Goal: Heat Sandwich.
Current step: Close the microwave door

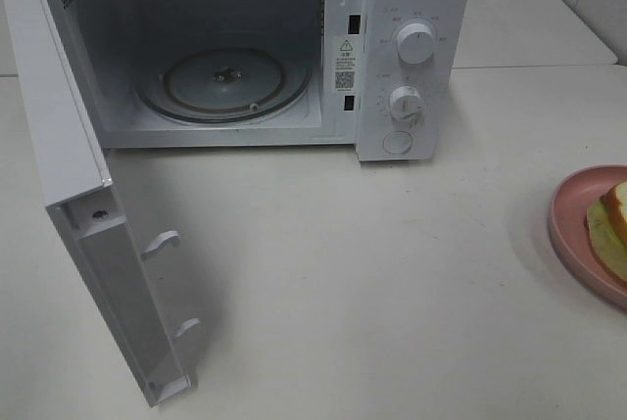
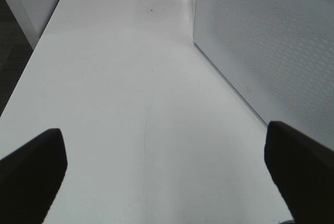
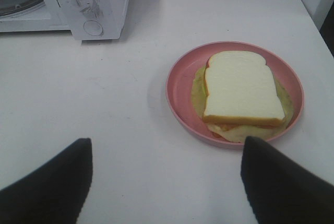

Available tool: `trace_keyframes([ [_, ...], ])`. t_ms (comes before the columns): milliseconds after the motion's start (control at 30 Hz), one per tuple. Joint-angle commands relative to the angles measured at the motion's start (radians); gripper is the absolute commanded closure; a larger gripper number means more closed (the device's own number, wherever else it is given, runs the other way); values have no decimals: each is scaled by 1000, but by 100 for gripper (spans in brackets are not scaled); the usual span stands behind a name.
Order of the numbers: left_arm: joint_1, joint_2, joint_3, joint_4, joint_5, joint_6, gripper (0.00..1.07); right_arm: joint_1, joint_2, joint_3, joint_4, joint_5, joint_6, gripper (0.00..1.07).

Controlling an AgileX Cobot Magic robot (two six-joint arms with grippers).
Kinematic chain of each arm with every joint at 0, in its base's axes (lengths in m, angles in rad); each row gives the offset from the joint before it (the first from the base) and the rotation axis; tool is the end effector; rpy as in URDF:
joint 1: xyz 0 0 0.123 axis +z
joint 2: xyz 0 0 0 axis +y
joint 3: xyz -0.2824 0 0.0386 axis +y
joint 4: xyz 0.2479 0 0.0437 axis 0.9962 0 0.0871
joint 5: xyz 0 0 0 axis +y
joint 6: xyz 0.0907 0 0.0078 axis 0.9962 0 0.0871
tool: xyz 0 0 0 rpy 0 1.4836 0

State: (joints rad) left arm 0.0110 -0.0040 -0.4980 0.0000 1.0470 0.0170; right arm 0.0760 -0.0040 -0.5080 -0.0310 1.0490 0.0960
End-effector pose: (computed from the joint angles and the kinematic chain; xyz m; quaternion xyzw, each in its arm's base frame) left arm -0.0047 -0.0001 0.2777 0.0025 0.8491 0.0074 0.5282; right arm -0.0057 -0.0029 0.2804 0.0091 0.8468 0.0302 0.5309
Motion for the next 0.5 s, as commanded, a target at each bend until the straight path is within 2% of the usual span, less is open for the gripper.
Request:
trace_keyframes([
  [33, 1, -19, -10, -21, -28, 0, 9, -7, -27, 2, -2, -12, -10, 32],
  [300, 1, 68, -32, -19, -104, 0, 10, -7, -27, 2, -2, -12, -10, 32],
  [500, 1, 167, -25, 0, -208, 0, 27, -7, -27, 2, -2, -12, -10, 32],
])
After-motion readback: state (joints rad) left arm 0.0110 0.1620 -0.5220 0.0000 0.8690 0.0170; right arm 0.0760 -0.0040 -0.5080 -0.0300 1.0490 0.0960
